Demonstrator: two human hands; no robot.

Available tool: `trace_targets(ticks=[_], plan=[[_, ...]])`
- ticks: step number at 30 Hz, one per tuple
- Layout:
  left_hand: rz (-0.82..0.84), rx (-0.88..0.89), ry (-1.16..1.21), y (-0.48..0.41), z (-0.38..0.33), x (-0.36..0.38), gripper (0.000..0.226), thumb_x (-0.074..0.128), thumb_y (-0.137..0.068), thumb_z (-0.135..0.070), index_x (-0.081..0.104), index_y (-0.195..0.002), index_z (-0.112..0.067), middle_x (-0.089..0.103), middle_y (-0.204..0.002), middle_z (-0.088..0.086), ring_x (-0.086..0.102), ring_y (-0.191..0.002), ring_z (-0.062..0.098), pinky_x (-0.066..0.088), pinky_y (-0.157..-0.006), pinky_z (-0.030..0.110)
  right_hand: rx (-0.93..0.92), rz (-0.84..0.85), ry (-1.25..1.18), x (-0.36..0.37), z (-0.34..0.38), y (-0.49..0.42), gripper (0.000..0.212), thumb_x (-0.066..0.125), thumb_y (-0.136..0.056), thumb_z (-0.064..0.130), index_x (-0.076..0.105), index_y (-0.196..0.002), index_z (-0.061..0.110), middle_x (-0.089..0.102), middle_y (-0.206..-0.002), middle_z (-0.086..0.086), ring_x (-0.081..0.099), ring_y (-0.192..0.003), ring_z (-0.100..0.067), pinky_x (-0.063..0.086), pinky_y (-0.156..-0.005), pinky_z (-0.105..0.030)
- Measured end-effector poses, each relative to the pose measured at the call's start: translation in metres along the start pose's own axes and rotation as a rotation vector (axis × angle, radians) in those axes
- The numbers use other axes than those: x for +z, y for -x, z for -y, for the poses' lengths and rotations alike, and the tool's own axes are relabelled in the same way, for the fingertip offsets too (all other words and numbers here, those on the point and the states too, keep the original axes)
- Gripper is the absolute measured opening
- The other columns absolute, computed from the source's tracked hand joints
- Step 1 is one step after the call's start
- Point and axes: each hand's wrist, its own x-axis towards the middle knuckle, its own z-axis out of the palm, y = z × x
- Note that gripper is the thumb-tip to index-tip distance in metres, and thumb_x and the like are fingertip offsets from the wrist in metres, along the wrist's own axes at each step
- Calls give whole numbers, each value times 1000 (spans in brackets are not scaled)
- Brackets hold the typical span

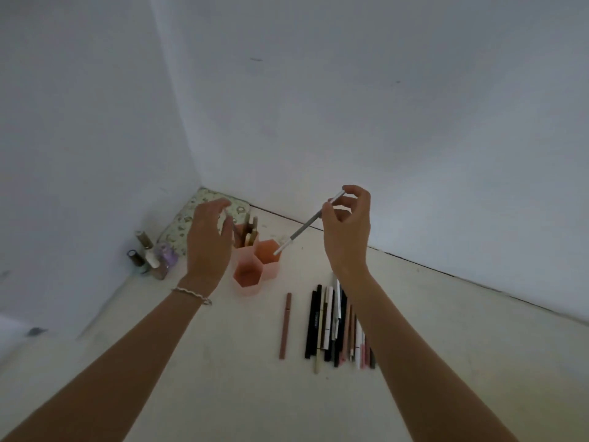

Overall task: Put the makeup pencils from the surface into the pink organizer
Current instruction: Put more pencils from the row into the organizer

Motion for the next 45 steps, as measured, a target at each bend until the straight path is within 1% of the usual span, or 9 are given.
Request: trace_targets(ticks=[7,11,18,22,26,31,37,40,45], plan=[[-86,-7,3,-1,8,-42,28,50,-91,1,64,-114,-5,57,-117,13,58,-106,26,49,-96,36,-221,41,25,54,1,16,31,58,-94,8,46,-117,24,62,-88,9,64,-78,-3,49,-70,-10],[-75,-32,94,-5,6,-62,31,49,-91,2,63,-115,-11,58,-115,6,61,-90,14,46,-77,6,-314,195,219,75,-19,28,30,53,-97,12,42,-120,28,61,-94,5,61,-84,-8,53,-78,-24],[81,11,148,26,-24,-37,26,55,-88,4,65,-103,-15,63,-99,-8,61,-87,8,49,-77,10,-587,229,637,60,-53,38,32,65,-83,9,68,-115,8,63,-119,-10,55,-114,-25,39,-102,-36],[414,38,124,59,-42,6,20,57,-88,-5,62,-98,-21,60,-89,-13,60,-77,5,54,-71,19,-418,39,576,12,-53,16,37,54,-85,1,62,-120,11,60,-119,-3,51,-115,-18,28,-101,-22],[714,-69,-153,95,-47,60,23,56,-92,-17,56,-115,-17,62,-95,-3,60,-88,13,54,-81,30,-259,-46,538,-40,-59,4,38,51,-85,-5,61,-118,11,60,-112,4,55,-104,-16,39,-99,-30],[863,-96,-382,122,-43,99,33,50,-96,-23,45,-126,-11,61,-111,8,62,-98,26,51,-81,35,-150,-94,538,-95,-78,5,37,51,-84,-6,63,-115,11,59,-105,8,56,-98,-13,46,-94,-30],[912,-136,-438,126,-45,113,39,59,-88,-16,44,-124,-11,56,-111,12,60,-94,31,53,-79,41,-43,-156,557,-143,-102,9,35,51,-85,-5,63,-113,11,62,-102,6,59,-95,-14,45,-86,-24],[700,-142,-341,104,-61,113,35,60,-88,-17,50,-122,-15,54,-106,8,59,-87,25,54,-74,39,112,-149,578,-163,-116,10,29,50,-89,1,63,-112,13,64,-99,3,60,-87,-13,46,-79,-23],[514,-28,80,80,-119,128,39,62,-86,-8,55,-121,-24,52,-100,-2,56,-75,3,43,-64,10,517,243,866,-173,-143,20,15,50,-91,8,62,-95,2,62,-93,-8,61,-84,-25,48,-72,-29]])
